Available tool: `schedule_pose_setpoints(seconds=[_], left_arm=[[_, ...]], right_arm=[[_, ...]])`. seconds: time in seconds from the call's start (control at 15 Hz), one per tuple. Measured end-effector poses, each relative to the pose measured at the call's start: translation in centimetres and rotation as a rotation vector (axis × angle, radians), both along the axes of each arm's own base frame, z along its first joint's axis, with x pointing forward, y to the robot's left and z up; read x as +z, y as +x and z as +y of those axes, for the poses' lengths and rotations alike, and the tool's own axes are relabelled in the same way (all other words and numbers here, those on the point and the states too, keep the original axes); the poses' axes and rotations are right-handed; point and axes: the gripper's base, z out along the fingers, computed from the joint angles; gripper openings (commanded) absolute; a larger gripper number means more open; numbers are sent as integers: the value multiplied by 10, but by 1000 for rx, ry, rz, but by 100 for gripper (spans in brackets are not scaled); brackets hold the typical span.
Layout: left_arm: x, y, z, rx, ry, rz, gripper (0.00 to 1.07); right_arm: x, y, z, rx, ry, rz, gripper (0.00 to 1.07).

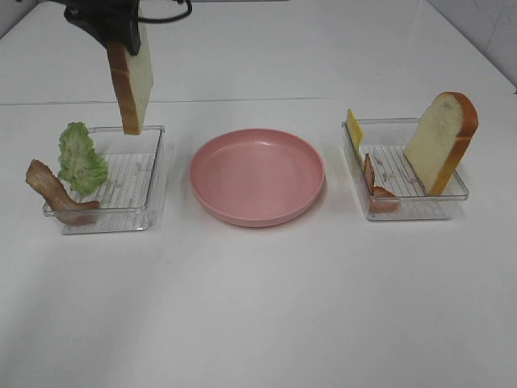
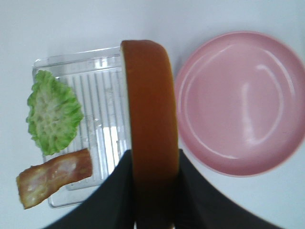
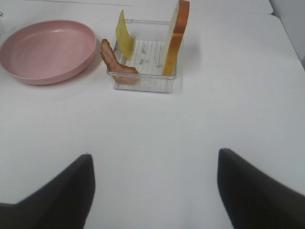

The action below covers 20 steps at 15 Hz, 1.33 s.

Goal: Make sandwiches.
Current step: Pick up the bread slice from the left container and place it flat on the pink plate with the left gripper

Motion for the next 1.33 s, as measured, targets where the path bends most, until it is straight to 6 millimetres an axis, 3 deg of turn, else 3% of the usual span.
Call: schedule_pose_setpoints(seconds=[0.07,0.2,0.47,0.73,0.87,0.93,1.13,1.33], left_arm=[[0,0,0,0,0,0,0],[26,1,18,-80,-240,-43,0],[3,27,30,-171,-429,-1,0],[-68,56,7,-285,-637,118,0],[-94,64,0,-281,-717,164,0],[-130,73,-6,-261,-786,226,0],[-165,78,-8,-234,-798,290,0],[-177,79,-9,-217,-795,300,0]], right_arm=[[0,0,0,0,0,0,69],[0,0,0,0,0,0,69],[0,0,0,0,0,0,69],[0,0,0,0,0,0,69],[0,0,0,0,0,0,69],[0,0,0,0,0,0,69],[0,0,0,0,0,0,69],[0,0,0,0,0,0,69]])
